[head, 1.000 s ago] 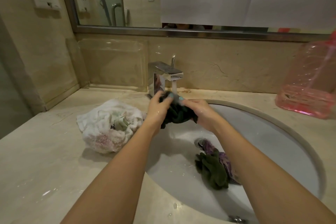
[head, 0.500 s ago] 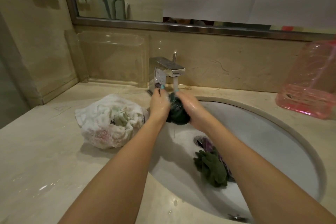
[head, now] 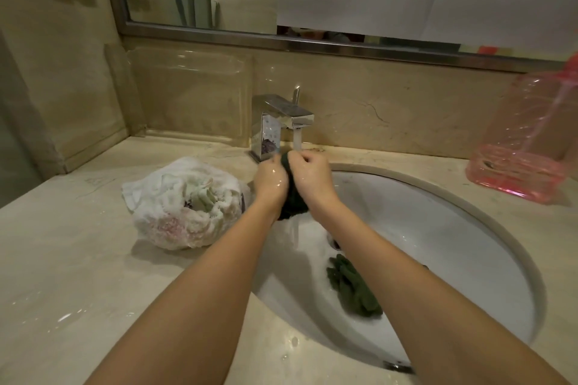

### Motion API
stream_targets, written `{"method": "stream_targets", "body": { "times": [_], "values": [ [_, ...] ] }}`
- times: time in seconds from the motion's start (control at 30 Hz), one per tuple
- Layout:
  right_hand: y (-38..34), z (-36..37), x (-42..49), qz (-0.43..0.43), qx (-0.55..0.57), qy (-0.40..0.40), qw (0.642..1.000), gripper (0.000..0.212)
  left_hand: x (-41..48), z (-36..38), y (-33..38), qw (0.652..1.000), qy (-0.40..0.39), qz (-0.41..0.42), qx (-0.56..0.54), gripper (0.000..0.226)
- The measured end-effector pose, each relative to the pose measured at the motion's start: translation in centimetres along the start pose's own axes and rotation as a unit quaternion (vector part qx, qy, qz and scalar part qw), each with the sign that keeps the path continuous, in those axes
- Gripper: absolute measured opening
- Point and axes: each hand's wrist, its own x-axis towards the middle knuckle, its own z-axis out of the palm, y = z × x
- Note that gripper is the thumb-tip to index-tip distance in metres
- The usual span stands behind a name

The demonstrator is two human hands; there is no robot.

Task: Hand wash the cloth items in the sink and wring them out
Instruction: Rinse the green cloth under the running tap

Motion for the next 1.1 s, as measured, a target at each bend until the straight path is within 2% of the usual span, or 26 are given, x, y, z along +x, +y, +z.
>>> {"method": "stream_targets", "body": {
  "times": [0.07,0.13,0.2,0.27,0.33,0.43,0.5,0.53,0.6,0.67,0.7,0.73,0.8,0.87,0.93,1.0,1.03,1.1],
  "values": [
    [0.6,-0.9,1.6,0.056,0.007,0.038,0.998,0.03,-1.5,0.7,0.5,0.997,-0.068,-0.025,-0.013,0.034],
    [1.3,-2.3,2.8,0.107,0.014,0.078,0.991,0.03,-2.6,1.6,1.1,0.993,-0.117,-0.016,-0.012,0.035],
    [1.9,-3.3,3.2,0.106,-0.004,0.089,0.99,0.037,-2.6,1.4,0.7,0.992,-0.124,0.006,0.006,0.036],
    [1.9,-4.1,3.5,0.085,-0.009,0.091,0.992,0.041,-1.8,0.3,0.1,0.986,-0.138,0.027,0.085,0.032],
    [1.3,-5.1,3.4,0.066,-0.017,0.051,0.996,0.039,-1.4,-0.7,-0.4,0.973,-0.19,0.029,0.127,0.029],
    [0.1,-5.1,2.8,0.037,-0.032,-0.056,0.997,0.029,-1.7,-1.1,-0.5,0.937,-0.317,0.033,0.145,0.041],
    [-0.4,-4.5,2.5,0.016,-0.039,-0.097,0.994,0.025,-1.9,-1.0,-0.4,0.924,-0.338,0.041,0.173,0.033],
    [-0.4,-4.3,2.6,0.01,-0.035,-0.093,0.995,0.023,-1.8,-0.9,-0.4,0.927,-0.33,0.043,0.172,0.032],
    [-0.4,-4.6,3.1,0.025,0.006,-0.032,0.999,0.021,-1.3,-1.1,-0.6,0.943,-0.305,0.033,0.129,0.03],
    [0.3,-5.5,3.9,0.088,0.096,0.033,0.991,0.024,-1.0,-1.3,-0.5,0.961,-0.262,0.054,0.068,0.034],
    [0.9,-5.5,3.8,0.131,0.148,0.035,0.98,0.027,-0.9,-1.2,-0.5,0.968,-0.235,0.073,0.043,0.037],
    [1.5,-5.2,3.4,0.167,0.19,0.018,0.967,0.031,-0.9,-0.9,-0.5,0.973,-0.211,0.092,0.016,0.037],
    [2.4,-3.9,1.6,0.218,0.186,-0.047,0.957,0.035,-0.7,-0.4,-0.5,0.979,-0.166,0.114,-0.036,0.025],
    [2.3,-2.9,0.2,0.25,0.184,-0.127,0.942,0.04,-0.3,0.2,-0.4,0.983,-0.125,0.092,-0.102,0.014],
    [1.8,-2.4,-0.2,0.274,0.261,-0.17,0.91,0.04,0.0,0.5,-0.3,0.982,-0.097,0.054,-0.156,0.015],
    [1.5,-2.1,0.0,0.274,0.307,-0.141,0.901,0.035,0.0,0.7,-0.3,0.991,-0.077,0.052,-0.1,0.015],
    [1.6,-1.9,0.2,0.27,0.308,-0.117,0.905,0.034,-0.1,0.6,-0.4,0.994,-0.066,0.089,-0.015,0.018],
    [1.8,-1.5,0.8,0.248,0.28,-0.07,0.925,0.035,0.3,0.3,-1.1,0.962,-0.02,0.2,0.185,0.029]
  ]
}}
